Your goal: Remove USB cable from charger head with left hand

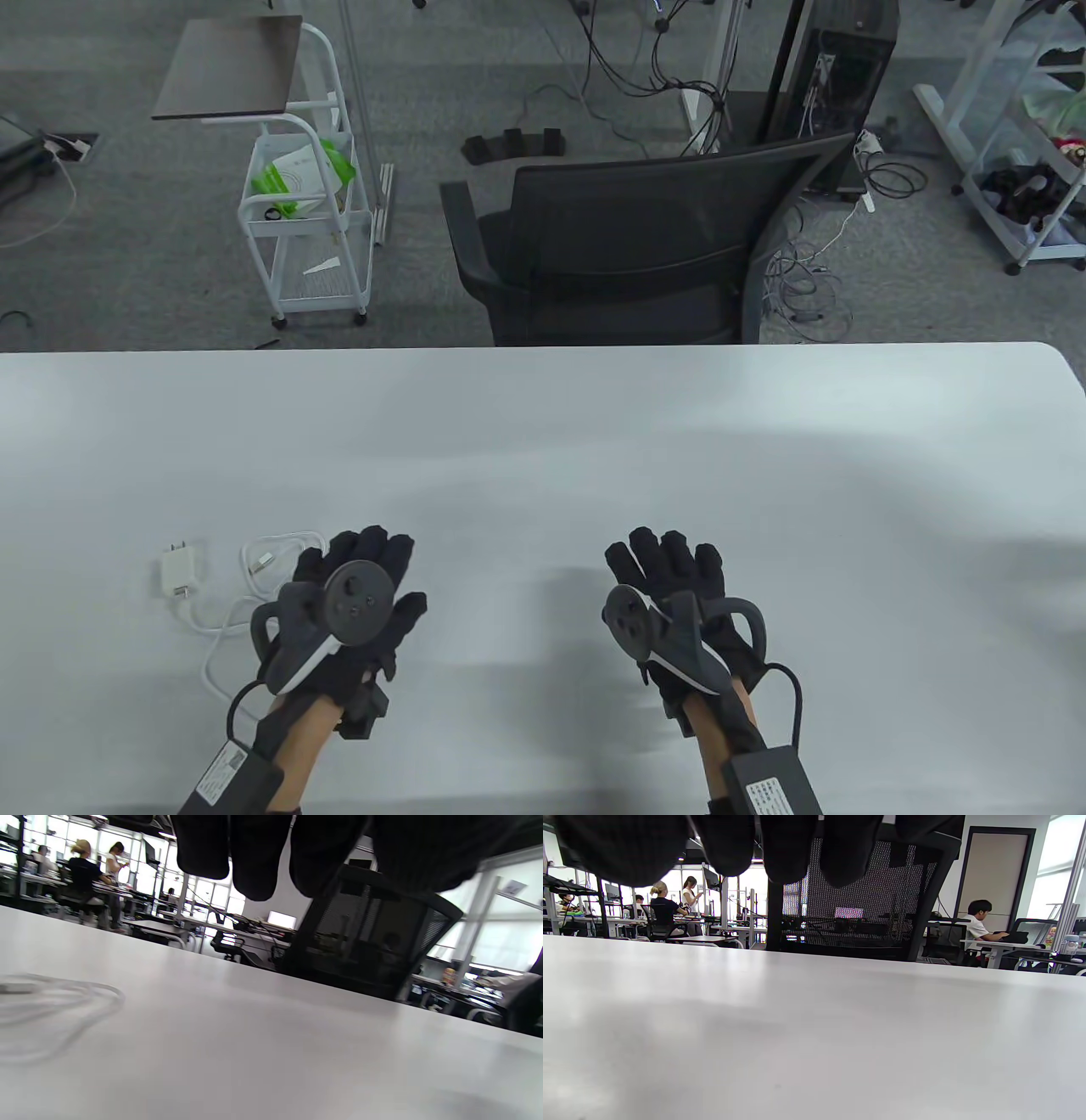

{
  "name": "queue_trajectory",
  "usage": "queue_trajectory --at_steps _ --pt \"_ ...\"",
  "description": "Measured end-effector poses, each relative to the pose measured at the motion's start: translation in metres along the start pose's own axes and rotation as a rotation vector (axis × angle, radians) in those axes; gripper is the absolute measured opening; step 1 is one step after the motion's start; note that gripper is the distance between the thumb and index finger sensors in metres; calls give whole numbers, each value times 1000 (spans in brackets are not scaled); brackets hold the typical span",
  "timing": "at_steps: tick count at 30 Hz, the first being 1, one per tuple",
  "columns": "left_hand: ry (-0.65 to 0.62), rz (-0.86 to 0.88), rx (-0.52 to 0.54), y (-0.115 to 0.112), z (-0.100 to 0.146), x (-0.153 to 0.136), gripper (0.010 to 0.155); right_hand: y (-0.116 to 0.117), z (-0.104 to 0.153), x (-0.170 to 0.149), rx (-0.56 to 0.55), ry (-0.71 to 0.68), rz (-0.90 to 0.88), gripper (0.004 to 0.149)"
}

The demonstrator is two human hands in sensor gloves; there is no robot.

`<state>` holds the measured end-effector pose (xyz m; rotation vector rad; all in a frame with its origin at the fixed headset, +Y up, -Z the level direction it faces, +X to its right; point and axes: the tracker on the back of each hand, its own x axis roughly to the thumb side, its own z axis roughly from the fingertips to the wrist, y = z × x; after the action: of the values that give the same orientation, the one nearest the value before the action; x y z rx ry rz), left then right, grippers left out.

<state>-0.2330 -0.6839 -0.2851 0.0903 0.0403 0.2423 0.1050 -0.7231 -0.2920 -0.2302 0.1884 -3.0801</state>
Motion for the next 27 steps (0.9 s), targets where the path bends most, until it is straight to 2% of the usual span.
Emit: queue_trajectory --at_steps 4,7,12,15,18,21,23,27 --pt "236 -29 1 20 -23 -48 76 -1 1 -1 7 -7 -22 69" --pt "417 -36 28 23 -34 -91 76 0 0 1 21 -14 -36 69" --pt "657 -25 21 4 -34 -143 80 0 -1 3 30 -16 -42 68" --pt "805 -107 -31 -10 -32 -167 87 0 -1 4 40 -15 -45 68" --pt "905 -134 -128 -23 -29 -183 91 -1 -1 4 46 -15 -48 69" --pt "936 -93 -181 -36 -29 -193 90 -1 -1 4 52 -15 -49 69" --pt "934 -187 -151 -37 -31 -192 83 -1 0 4 56 -16 -49 68" --pt "939 -284 -169 -43 -35 -191 67 0 -1 5 61 -17 -56 68"
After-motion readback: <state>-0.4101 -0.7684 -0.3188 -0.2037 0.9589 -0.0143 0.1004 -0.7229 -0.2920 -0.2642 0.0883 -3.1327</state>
